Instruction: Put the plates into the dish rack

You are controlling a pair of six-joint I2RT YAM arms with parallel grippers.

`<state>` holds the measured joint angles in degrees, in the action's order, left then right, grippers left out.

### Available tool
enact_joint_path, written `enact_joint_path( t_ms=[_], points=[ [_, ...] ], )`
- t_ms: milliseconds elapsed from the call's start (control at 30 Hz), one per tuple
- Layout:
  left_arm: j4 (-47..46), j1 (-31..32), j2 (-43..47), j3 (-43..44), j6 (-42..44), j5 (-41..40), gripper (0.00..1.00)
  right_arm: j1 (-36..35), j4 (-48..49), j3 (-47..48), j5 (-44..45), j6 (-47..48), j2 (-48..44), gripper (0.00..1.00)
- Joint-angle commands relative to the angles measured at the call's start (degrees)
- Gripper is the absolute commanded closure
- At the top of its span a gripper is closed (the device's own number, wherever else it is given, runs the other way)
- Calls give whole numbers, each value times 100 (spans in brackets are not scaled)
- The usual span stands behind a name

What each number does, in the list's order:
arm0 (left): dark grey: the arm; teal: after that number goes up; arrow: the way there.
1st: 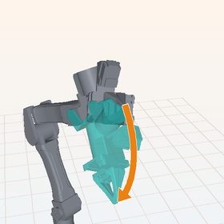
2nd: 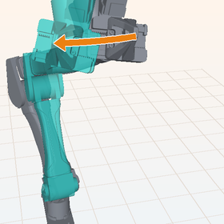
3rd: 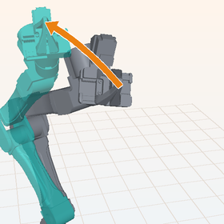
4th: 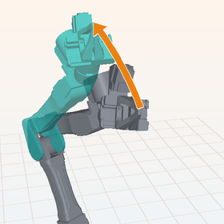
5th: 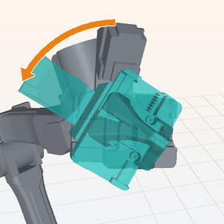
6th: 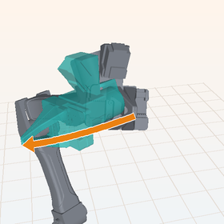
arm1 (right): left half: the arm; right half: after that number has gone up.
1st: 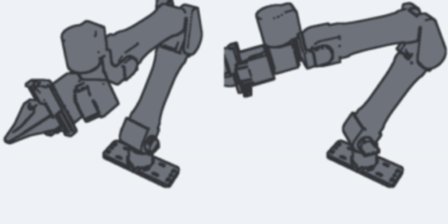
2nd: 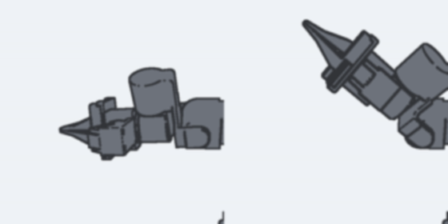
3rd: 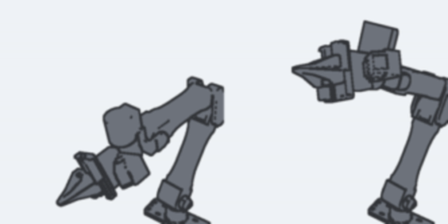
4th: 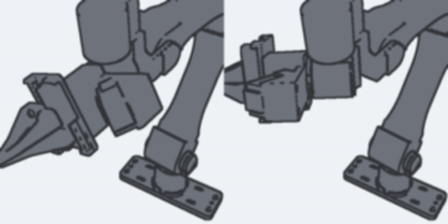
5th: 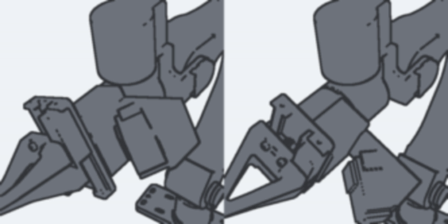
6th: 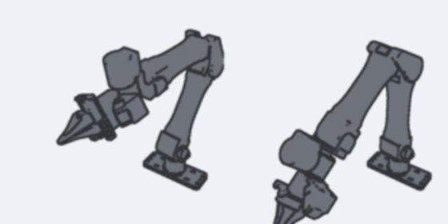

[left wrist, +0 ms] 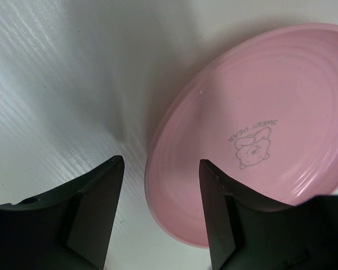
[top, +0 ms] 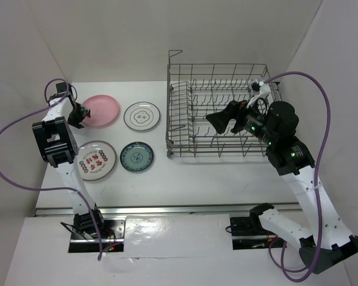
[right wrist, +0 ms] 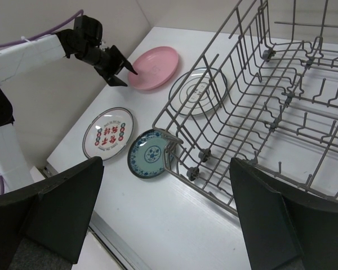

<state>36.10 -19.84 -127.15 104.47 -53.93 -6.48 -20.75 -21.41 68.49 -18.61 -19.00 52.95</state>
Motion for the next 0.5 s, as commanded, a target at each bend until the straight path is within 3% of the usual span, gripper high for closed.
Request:
enact_joint_path(
  t_ms=[0, 167, 233, 267, 333, 467],
  points=[
    [213, 41, -134, 215, 67, -161, 32, -104, 339, -11, 15, 64, -74, 0],
    [266, 94, -336, 276, 67, -221, 33, -104, 339, -11, 15, 64, -74, 0],
    [266, 94, -441, 276, 67, -222, 44, -104, 287, 42, 15, 116, -74, 0],
    [319, 94, -442, 328, 67, -222, 56, -104, 286, 42, 15, 116, -74, 0],
    [371, 94, -495, 329, 6, -222, 70, -104, 286, 42, 15, 116, -74, 0],
    [372, 94, -495, 382, 6, -222, 76, -104, 286, 42, 15, 116, -136, 0]
  ],
)
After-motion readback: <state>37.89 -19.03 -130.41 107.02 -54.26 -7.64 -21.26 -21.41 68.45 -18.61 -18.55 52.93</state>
